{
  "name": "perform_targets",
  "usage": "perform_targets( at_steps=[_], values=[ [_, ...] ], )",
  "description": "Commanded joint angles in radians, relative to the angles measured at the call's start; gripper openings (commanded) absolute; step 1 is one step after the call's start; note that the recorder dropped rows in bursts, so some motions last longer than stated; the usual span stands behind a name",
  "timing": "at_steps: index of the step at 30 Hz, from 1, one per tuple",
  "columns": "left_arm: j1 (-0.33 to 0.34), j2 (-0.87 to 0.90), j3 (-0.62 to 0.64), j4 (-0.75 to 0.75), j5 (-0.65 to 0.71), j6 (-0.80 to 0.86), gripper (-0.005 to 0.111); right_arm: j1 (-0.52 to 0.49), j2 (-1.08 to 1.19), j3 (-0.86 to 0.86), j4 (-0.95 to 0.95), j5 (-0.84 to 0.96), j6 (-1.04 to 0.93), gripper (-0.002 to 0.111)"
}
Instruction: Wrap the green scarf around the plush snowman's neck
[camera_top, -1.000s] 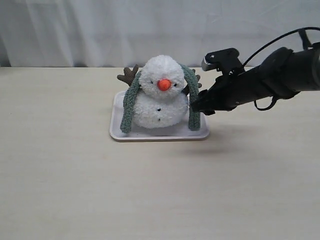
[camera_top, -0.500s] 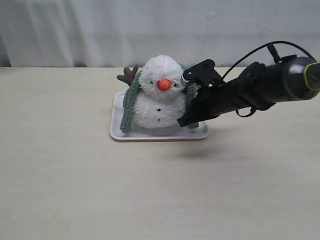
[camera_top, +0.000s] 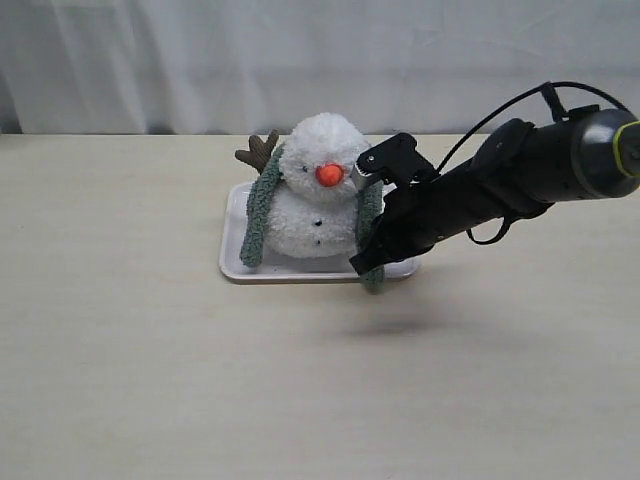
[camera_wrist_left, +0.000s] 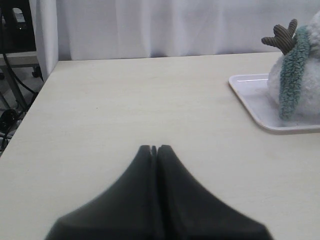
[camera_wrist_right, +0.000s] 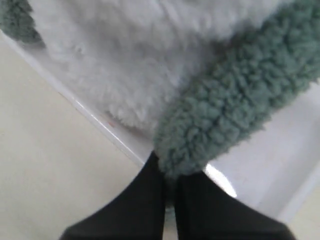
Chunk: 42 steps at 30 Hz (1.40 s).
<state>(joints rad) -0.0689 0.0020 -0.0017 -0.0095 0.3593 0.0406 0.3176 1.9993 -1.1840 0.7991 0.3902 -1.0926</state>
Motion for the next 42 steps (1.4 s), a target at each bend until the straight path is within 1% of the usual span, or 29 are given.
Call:
perform_targets(
  at_steps=[1,4,7,10,13,15,20,23,25,27,29,32,35,42],
  values=[
    [-0.002,-0.002,0.002,0.001,-0.014,-0.004,0.0,0.002,0.018,-0.004,0.003,-0.036,-0.017,0.004],
    [-0.002,-0.002,0.002,0.001,-0.014,-0.004,0.0,0.01,0.016,-0.004,0.019,-0.075,-0.017,0.004],
    [-0.002,-0.002,0.002,0.001,-0.014,-0.004,0.0,0.01,0.016,-0.004,0.098,-0.106,-0.034,0.004],
    [-0.002,-0.002,0.002,0.001,-0.014,-0.004,0.0,0.01,0.022,-0.004,0.181,-0.11,-0.112,0.004],
    [-0.002,-0.002,0.002,0.001,-0.014,-0.004,0.0,0.01,0.028,-0.006,0.236,-0.074,-0.171,0.006],
    [-0.002,-0.002,0.002,0.001,-0.014,-0.004,0.0,0.01,0.028,-0.014,0.243,-0.036,-0.186,0.012],
    [-0.002,-0.002,0.002,0.001,-0.014,-0.004,0.0,0.01,0.026,-0.045,0.241,0.033,-0.186,0.031],
    [-0.002,-0.002,0.002,0.001,-0.014,-0.004,0.0,0.006,0.01,-0.059,0.198,0.071,-0.162,0.043],
    [-0.002,-0.002,0.002,0.001,-0.014,-0.004,0.0,0.006,-0.021,-0.059,0.121,0.075,-0.09,0.048],
    [-0.002,-0.002,0.002,0.001,-0.014,-0.004,0.0,0.006,-0.059,-0.059,0.012,0.075,0.017,0.052],
    [-0.002,-0.002,0.002,0.001,-0.014,-0.004,0.0,0.006,-0.105,-0.059,-0.123,0.092,0.167,0.054],
    [-0.002,-0.002,0.002,0.001,-0.014,-0.004,0.0,0.006,-0.161,-0.059,-0.241,0.186,0.337,0.058],
    [-0.002,-0.002,0.002,0.001,-0.014,-0.004,0.0,0.006,-0.203,-0.059,-0.257,0.315,0.353,0.061],
    [-0.002,-0.002,0.002,0.001,-0.014,-0.004,0.0,0.01,-0.233,-0.059,-0.174,0.44,0.277,0.061]
  ],
)
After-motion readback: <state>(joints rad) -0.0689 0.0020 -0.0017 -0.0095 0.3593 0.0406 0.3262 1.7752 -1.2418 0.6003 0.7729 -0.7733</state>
